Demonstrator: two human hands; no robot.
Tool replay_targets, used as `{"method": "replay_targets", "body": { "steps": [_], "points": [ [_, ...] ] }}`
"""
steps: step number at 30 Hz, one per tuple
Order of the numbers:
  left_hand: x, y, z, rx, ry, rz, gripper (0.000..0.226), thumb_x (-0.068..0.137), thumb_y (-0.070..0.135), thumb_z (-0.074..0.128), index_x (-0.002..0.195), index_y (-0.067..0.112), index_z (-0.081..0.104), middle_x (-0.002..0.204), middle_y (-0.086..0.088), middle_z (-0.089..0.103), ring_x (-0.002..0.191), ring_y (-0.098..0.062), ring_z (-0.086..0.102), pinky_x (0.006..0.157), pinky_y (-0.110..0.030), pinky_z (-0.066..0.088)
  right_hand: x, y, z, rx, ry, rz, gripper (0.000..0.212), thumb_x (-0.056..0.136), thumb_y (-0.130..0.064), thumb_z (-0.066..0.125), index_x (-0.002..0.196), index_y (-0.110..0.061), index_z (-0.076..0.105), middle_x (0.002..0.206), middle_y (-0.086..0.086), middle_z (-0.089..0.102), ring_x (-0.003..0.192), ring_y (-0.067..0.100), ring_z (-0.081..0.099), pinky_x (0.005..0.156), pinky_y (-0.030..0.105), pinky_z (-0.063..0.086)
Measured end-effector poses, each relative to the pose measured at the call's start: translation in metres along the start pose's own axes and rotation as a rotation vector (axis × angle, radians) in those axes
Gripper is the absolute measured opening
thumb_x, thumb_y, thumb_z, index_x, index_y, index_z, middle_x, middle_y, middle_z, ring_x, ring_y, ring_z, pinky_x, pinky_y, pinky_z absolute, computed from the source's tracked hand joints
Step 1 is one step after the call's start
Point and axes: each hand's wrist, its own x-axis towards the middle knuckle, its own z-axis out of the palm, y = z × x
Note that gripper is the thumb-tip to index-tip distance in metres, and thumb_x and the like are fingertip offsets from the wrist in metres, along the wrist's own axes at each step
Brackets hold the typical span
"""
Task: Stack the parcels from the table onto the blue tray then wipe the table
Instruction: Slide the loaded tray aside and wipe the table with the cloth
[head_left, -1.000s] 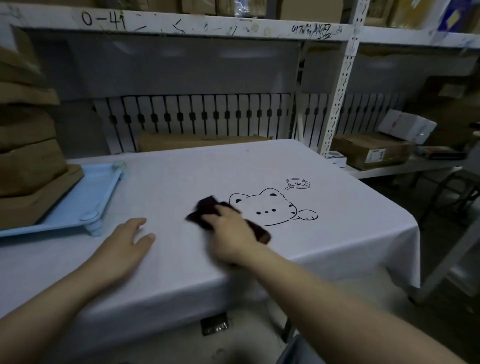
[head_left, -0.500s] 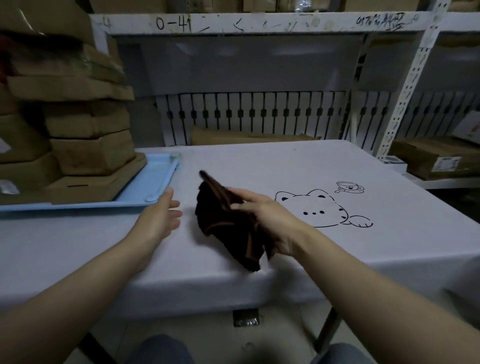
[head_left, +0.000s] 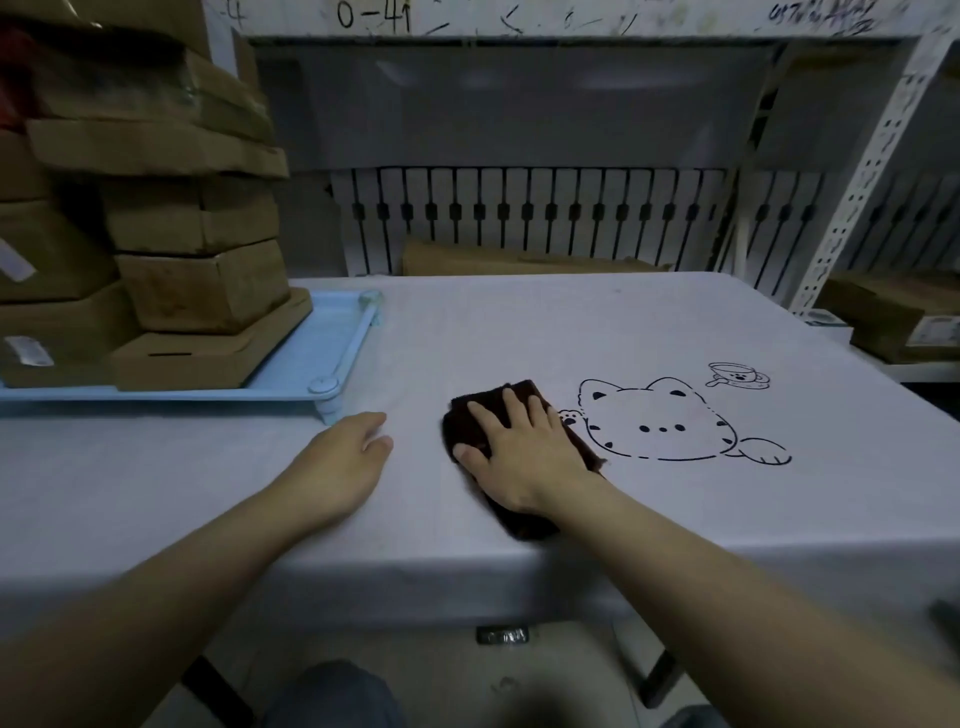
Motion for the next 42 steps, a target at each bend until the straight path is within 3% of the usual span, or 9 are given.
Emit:
{"method": "replay_targets", "body": {
  "steps": [7,11,16,21,25,28,31,36,42],
  "points": [
    [0.014,-0.009,-0.010,-0.010,0.240,-0.065,0.041,0.104,0.031,0.035,0.135,0.010,0.053,0.138,-0.017,0.054,0.128,-0.033,0.048,0.108,-0.041,0.036,0.018,-0.077,0.010,-0.039,-0.060,-0.390,0.064,0.100,-0.058,0.028,0.157,-0.035,0.013,0.168,0.004,0.001,0.153,0.034,-0.001,0.124,0.046,0.000],
    [0.017,-0.004,0.001,0.111,0.297,-0.050,0.038,0.101,0.036,0.036,0.119,0.015,0.061,0.124,-0.014,0.060,0.115,-0.032,0.052,0.098,-0.044,0.042,-0.003,-0.040,0.008,0.007,-0.007,-0.587,0.052,0.102,-0.042,0.042,0.153,-0.031,0.034,0.166,0.001,0.017,0.152,0.025,0.013,0.124,0.038,0.008],
    [0.024,0.025,0.030,0.192,0.189,0.100,0.043,0.101,0.039,0.040,0.133,0.016,0.057,0.139,-0.011,0.053,0.129,-0.030,0.045,0.108,-0.039,0.035,-0.013,0.116,-0.017,0.060,0.152,-0.140,0.050,0.103,-0.031,0.045,0.152,-0.023,0.038,0.163,0.006,0.025,0.150,0.022,0.021,0.121,0.027,0.010],
    [0.042,0.063,0.067,0.292,-0.063,0.298,0.051,0.100,0.044,0.043,0.148,0.026,0.041,0.159,0.001,0.030,0.147,-0.019,0.022,0.120,-0.032,0.018,-0.052,0.287,-0.037,0.015,0.255,0.473,0.050,0.103,-0.033,0.040,0.151,-0.017,0.038,0.158,0.013,0.034,0.141,0.034,0.035,0.116,0.044,0.028],
    [0.048,0.072,0.075,0.334,-0.149,0.322,0.053,0.097,0.049,0.048,0.147,0.034,0.041,0.160,0.005,0.028,0.148,-0.015,0.021,0.120,-0.030,0.019,-0.061,0.339,-0.042,0.050,0.251,0.814,0.050,0.100,-0.035,0.035,0.147,-0.020,0.040,0.151,0.018,0.037,0.136,0.041,0.036,0.114,0.053,0.029],
    [0.039,0.062,0.062,0.209,-0.150,0.334,0.042,0.097,0.038,0.054,0.138,0.030,0.054,0.153,0.005,0.041,0.141,-0.012,0.033,0.114,-0.021,0.021,-0.030,0.324,-0.045,0.062,0.250,0.879,0.051,0.096,-0.035,0.037,0.145,-0.019,0.040,0.150,0.020,0.036,0.136,0.045,0.033,0.117,0.055,0.023],
    [0.026,0.041,0.039,0.107,-0.069,0.246,0.035,0.099,0.027,0.054,0.133,0.021,0.058,0.139,0.005,0.054,0.128,-0.012,0.048,0.103,-0.017,0.029,0.027,0.272,-0.044,0.107,0.244,0.725,0.048,0.100,-0.037,0.035,0.143,-0.017,0.043,0.149,0.020,0.037,0.135,0.044,0.035,0.117,0.051,0.024],
    [0.009,0.002,0.002,-0.018,0.121,0.012,0.026,0.099,0.021,0.053,0.122,0.015,0.062,0.119,-0.001,0.063,0.103,-0.013,0.055,0.090,-0.021,0.036,0.113,0.115,-0.027,0.059,0.156,0.199,0.051,0.102,-0.040,0.033,0.148,-0.018,0.038,0.153,0.020,0.036,0.137,0.042,0.036,0.117,0.046,0.026],
    [-0.001,-0.023,-0.020,-0.105,0.257,-0.161,0.022,0.099,0.018,0.050,0.115,0.011,0.063,0.111,-0.003,0.060,0.107,-0.024,0.056,0.088,-0.029,0.038,0.081,-0.028,-0.008,0.056,0.016,-0.385,0.054,0.105,-0.042,0.035,0.156,-0.027,0.028,0.165,0.006,0.017,0.151,0.026,0.016,0.123,0.035,0.009]
  ]
}}
